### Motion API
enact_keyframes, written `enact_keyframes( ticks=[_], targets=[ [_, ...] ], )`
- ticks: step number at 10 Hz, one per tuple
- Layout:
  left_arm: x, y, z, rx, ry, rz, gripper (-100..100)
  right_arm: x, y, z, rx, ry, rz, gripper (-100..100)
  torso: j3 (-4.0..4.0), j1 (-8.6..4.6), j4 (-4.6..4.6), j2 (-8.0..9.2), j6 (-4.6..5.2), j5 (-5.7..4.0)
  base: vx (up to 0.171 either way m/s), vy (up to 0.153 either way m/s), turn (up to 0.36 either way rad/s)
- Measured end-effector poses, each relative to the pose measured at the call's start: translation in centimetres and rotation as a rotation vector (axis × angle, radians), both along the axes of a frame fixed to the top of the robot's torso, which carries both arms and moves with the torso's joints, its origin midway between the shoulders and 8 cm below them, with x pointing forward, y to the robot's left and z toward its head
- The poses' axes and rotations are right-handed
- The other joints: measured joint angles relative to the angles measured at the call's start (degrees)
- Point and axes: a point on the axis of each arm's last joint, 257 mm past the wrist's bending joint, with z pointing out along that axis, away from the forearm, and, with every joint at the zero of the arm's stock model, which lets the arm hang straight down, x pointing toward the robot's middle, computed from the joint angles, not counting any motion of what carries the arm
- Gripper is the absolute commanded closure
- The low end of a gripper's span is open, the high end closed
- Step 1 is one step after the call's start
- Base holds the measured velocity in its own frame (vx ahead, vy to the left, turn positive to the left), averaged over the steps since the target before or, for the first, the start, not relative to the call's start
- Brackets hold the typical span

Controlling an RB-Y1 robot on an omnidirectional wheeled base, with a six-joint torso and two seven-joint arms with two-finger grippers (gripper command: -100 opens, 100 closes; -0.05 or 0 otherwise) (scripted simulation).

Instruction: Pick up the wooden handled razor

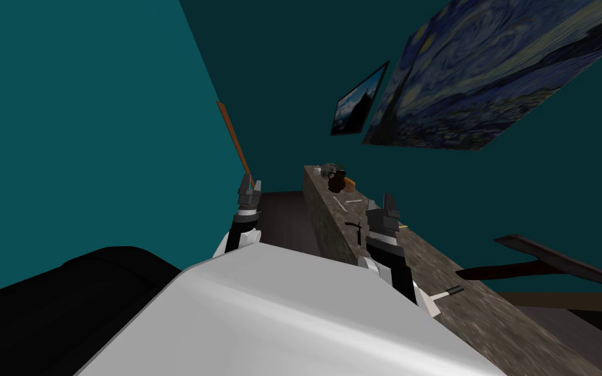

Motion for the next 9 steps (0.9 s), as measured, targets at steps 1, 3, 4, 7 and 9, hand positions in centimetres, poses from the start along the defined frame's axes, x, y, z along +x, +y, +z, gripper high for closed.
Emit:
enact_keyframes(
  ticks=[1, 3, 4, 7, 9],
  targets=[
    [0.0, 0.0, 0.0, 0.0, 0.0, 0.0, 0, 0.2, 0.2, -0.5, -0.025, 0.021, 0.005, -100, 0.03, -0.01, 0.01, 0.05, 0.0, 0.0, -0.03, -0.006, 0.019],
    [0.0, 0.0, 0.0, 0.0, 0.0, 0.0, 0, 0.8, 0.6, -1.6, -0.084, 0.078, 0.009, -100, 0.08, -0.06, 0.03, 0.15, 0.0, -0.01, -0.044, -0.013, 0.025],
    [0.0, 0.0, 0.0, 0.0, 0.0, 0.0, 0, 0.9, 0.8, -2.6, -0.118, 0.115, 0.01, -100, 0.11, -0.07, 0.04, 0.18, 0.0, -0.02, -0.053, -0.01, 0.019],
    [0.0, 0.0, 0.0, 0.0, 0.0, 0.0, 0, 1.4, 1.0, -5.9, -0.242, 0.233, 0.01, -100, 0.16, -0.04, 0.06, 0.28, 0.0, -0.01, -0.063, -0.004, 0.018],
    [0.0, 0.0, 0.0, 0.0, 0.0, 0.0, 0, 1.6, 1.1, -7.1, -0.298, 0.284, 0.009, -100, 0.11, -0.05, 0.04, 0.18, 0.0, -0.01, -0.046, -0.011, 0.02]
  ],
)
